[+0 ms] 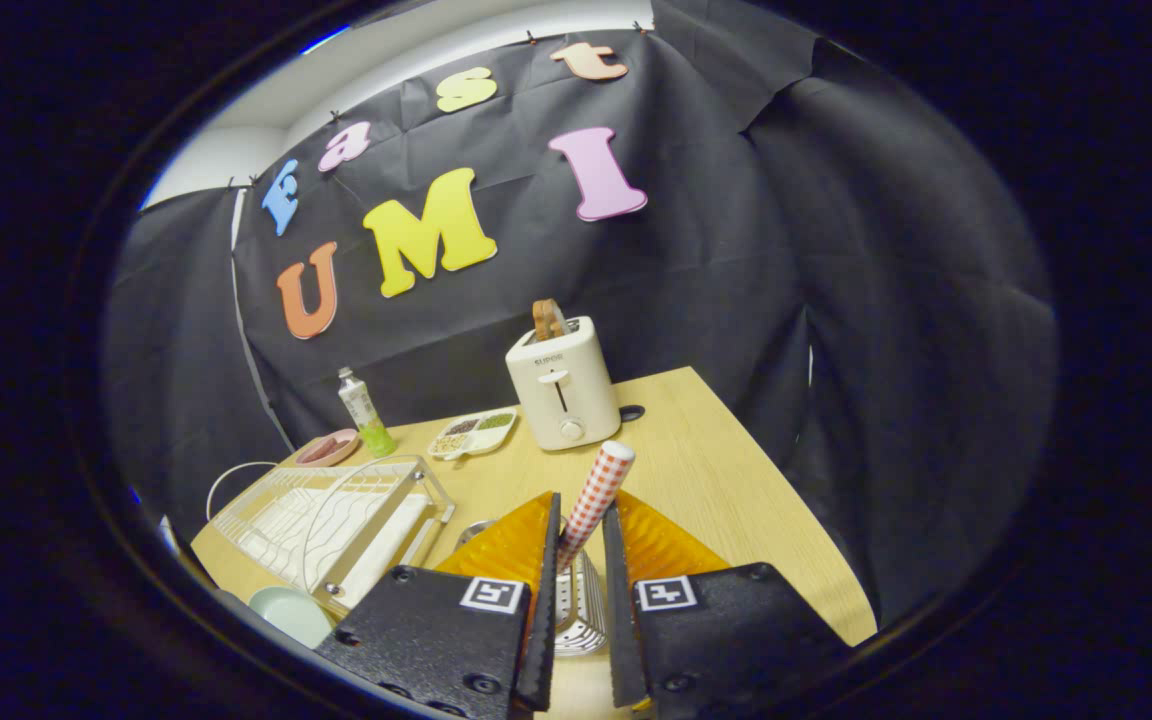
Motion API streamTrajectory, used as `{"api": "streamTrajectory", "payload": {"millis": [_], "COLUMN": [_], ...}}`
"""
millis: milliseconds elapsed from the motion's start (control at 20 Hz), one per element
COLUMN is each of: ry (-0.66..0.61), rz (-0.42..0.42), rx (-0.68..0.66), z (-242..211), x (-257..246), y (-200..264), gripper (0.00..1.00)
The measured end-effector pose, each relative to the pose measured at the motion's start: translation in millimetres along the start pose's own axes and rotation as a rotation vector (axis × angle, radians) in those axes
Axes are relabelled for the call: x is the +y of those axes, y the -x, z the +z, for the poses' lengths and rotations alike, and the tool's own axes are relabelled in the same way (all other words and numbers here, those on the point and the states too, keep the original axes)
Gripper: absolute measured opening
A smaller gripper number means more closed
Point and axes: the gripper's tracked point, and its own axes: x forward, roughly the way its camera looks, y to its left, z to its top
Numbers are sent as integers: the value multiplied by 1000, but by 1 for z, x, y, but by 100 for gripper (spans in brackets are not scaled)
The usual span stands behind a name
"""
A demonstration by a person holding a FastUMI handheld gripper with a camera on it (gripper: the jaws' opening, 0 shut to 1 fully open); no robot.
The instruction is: Take the plate from the dish rack, then take the spoon from the basket and place it into the plate.
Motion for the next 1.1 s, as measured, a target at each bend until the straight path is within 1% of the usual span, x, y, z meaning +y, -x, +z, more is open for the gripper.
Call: {"api": "streamTrajectory", "payload": {"millis": [100, 150, 250, 500, 600, 750, 900, 1000, 1100], "ry": [-36, -41, -24, 48, 63, 73, 94, 85, 97], "rz": [46, 48, 36, -41, -75, -103, -92, -65, -44], "rx": [10, 12, 7, -69, -115, -172, -205, -220, -216], "z": [3, 1, 3, 32, 51, 73, 81, 76, 61], "x": [18, 21, 26, 35, 39, 61, 97, 125, 154], "y": [7, 10, 12, 30, 45, 80, 113, 135, 149], "gripper": [20, 11, 8, 7, 7, 7, 7, 7, 7]}}
